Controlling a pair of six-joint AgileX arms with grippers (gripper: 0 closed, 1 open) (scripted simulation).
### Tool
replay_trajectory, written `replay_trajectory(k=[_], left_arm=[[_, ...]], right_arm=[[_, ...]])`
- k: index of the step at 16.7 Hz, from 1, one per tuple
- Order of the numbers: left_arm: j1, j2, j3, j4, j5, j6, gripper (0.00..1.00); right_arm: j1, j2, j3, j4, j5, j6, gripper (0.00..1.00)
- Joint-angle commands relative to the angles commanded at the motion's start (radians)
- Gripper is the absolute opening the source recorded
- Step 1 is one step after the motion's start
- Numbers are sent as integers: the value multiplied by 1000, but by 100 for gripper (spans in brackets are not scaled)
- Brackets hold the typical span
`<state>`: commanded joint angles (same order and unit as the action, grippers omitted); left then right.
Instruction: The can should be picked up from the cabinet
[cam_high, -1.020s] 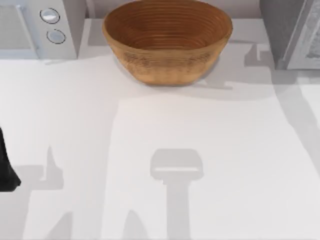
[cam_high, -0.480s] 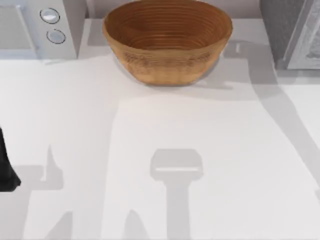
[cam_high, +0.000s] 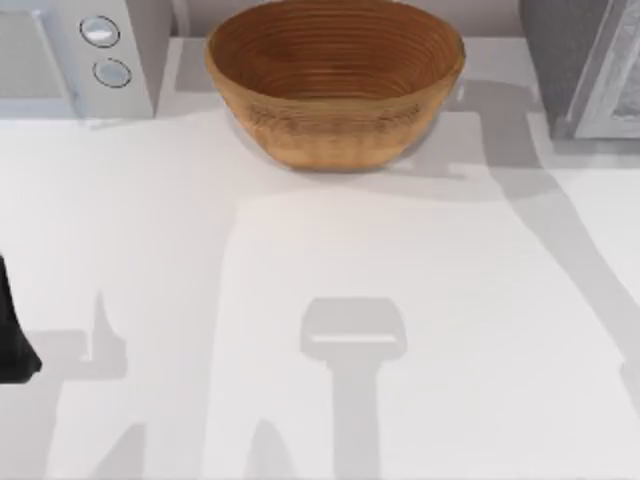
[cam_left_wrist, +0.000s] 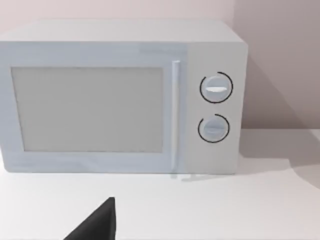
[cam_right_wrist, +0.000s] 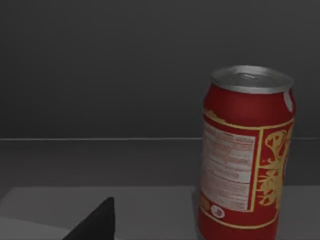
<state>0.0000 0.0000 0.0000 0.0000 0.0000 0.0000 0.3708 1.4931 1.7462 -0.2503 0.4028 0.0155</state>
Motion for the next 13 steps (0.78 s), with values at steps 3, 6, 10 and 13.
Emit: replay_trajectory(k=[3, 6, 10, 13], left_arm=[[0, 0, 0, 0, 0, 0, 100], [0, 0, 0, 0, 0, 0, 100], [0, 0, 0, 0, 0, 0, 100], [0, 0, 0, 0, 0, 0, 100]], right_arm=[[-24, 98, 100, -1, -23, 0, 100], [-50, 188, 192, -2, -48, 0, 100], [-58, 200, 204, -2, -55, 0, 100], [-58, 200, 204, -2, -55, 0, 77]])
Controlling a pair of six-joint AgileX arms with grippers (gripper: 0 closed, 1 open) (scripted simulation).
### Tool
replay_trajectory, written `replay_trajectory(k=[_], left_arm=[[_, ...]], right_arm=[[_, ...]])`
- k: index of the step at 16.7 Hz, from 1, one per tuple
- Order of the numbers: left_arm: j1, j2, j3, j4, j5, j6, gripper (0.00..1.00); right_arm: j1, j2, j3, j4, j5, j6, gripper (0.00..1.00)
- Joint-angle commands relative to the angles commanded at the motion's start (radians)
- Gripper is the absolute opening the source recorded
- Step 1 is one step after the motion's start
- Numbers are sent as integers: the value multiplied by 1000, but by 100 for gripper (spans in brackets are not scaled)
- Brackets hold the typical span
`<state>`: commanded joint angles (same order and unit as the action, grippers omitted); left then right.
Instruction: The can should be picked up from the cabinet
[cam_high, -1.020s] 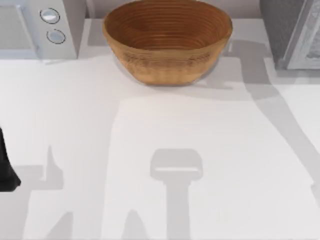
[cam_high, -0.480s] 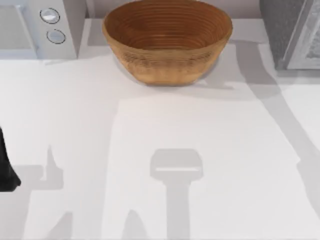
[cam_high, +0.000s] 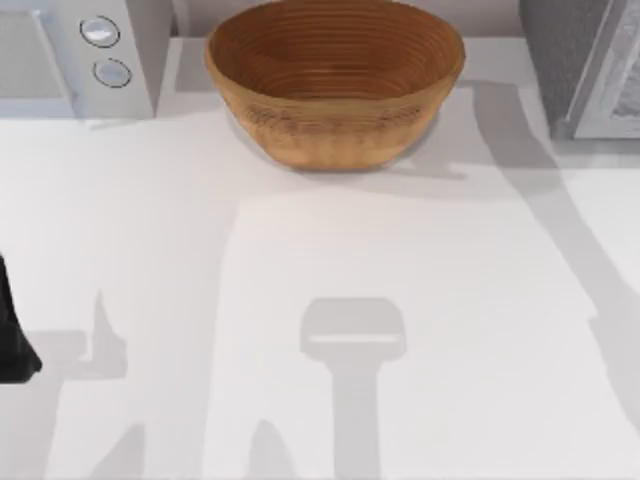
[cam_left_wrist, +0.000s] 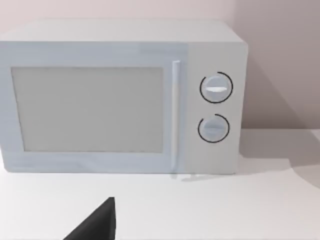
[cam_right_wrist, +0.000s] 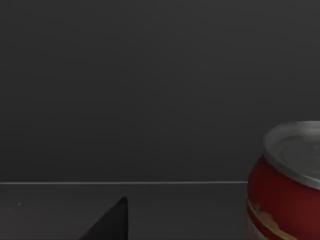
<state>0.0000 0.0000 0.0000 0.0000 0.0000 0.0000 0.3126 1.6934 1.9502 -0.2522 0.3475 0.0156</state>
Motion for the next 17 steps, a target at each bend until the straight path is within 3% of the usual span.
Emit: replay_trajectory(k=[10, 17], left_arm=[[0, 0, 0, 0, 0, 0, 100], [0, 0, 0, 0, 0, 0, 100]], right_arm=[[0, 0, 0, 0, 0, 0, 2], [0, 0, 0, 0, 0, 0, 0]])
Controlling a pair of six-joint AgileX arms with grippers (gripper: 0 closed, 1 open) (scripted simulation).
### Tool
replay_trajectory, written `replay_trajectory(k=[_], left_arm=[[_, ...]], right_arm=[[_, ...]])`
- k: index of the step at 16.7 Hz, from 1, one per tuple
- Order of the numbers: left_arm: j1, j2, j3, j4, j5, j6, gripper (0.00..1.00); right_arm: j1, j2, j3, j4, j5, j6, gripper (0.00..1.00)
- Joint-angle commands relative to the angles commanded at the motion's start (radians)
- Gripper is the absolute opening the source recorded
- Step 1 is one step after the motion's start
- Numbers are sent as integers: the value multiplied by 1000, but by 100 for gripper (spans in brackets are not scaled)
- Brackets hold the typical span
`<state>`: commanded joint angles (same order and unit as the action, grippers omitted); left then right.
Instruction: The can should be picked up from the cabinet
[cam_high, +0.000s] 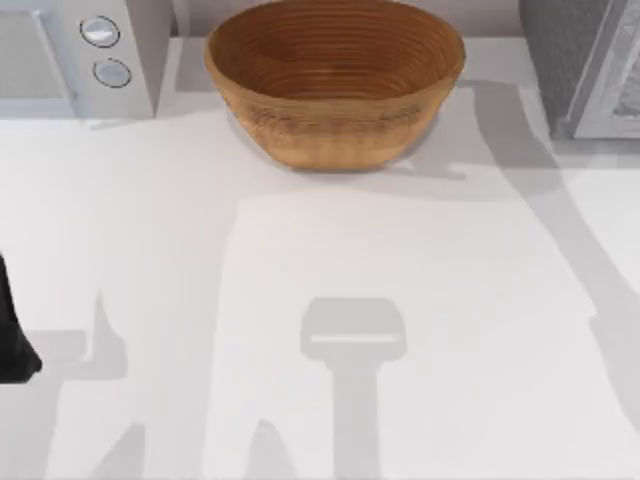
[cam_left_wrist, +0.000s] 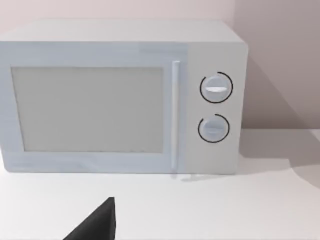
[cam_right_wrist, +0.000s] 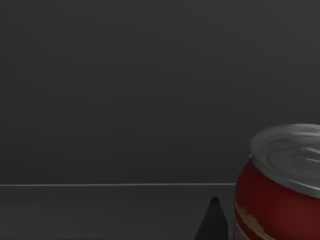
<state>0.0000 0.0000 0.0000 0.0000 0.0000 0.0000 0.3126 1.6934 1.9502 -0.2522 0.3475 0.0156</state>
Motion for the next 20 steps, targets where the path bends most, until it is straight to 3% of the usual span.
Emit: replay_trajectory(k=[5, 14, 20], left_arm=[[0, 0, 0, 0, 0, 0, 100], [0, 0, 0, 0, 0, 0, 100], [0, 0, 0, 0, 0, 0, 100]], right_arm=[[38, -41, -5, -38, 34, 1, 0], [308, -394, -52, -343, 300, 0, 0], [308, -410, -62, -345, 303, 1, 0]])
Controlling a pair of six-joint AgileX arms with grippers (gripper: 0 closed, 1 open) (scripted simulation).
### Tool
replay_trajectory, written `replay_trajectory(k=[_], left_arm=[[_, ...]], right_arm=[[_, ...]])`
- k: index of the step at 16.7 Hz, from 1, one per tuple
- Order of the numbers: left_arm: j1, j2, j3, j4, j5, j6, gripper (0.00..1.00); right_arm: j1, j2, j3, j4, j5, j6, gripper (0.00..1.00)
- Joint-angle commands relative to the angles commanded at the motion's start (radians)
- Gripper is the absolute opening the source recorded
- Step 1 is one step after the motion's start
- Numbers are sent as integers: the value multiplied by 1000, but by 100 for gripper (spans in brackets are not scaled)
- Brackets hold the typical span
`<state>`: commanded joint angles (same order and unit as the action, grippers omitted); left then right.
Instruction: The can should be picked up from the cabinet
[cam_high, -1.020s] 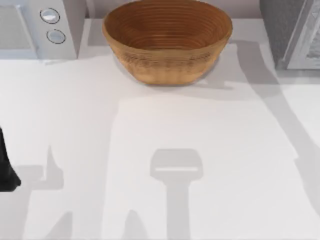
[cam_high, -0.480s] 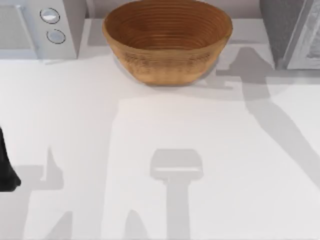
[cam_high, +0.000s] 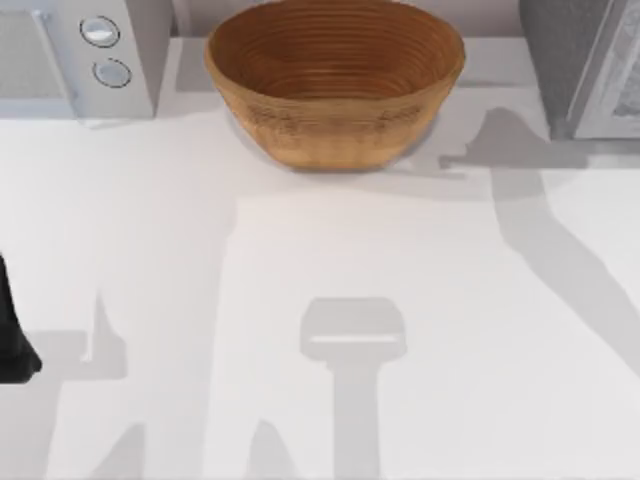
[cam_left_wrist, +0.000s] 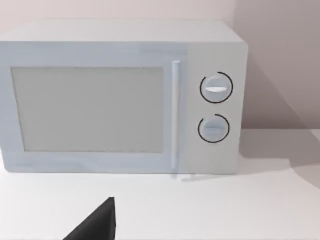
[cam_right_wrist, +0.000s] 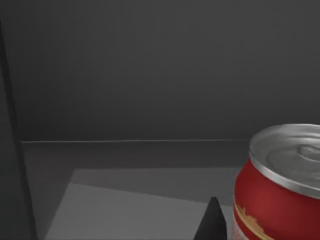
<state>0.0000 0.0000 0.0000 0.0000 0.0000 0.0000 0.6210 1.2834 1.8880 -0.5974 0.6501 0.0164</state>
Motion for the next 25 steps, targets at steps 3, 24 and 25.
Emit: replay_trajectory(k=[3, 24, 25], left_arm=[[0, 0, 0, 0, 0, 0, 100], [0, 0, 0, 0, 0, 0, 100], [0, 0, 0, 0, 0, 0, 100]], right_arm=[[-34, -71, -95, 36, -34, 0, 0], [-609, -1259, -1863, 585, -636, -16, 0], [-618, -1276, -1881, 594, -646, -16, 0]])
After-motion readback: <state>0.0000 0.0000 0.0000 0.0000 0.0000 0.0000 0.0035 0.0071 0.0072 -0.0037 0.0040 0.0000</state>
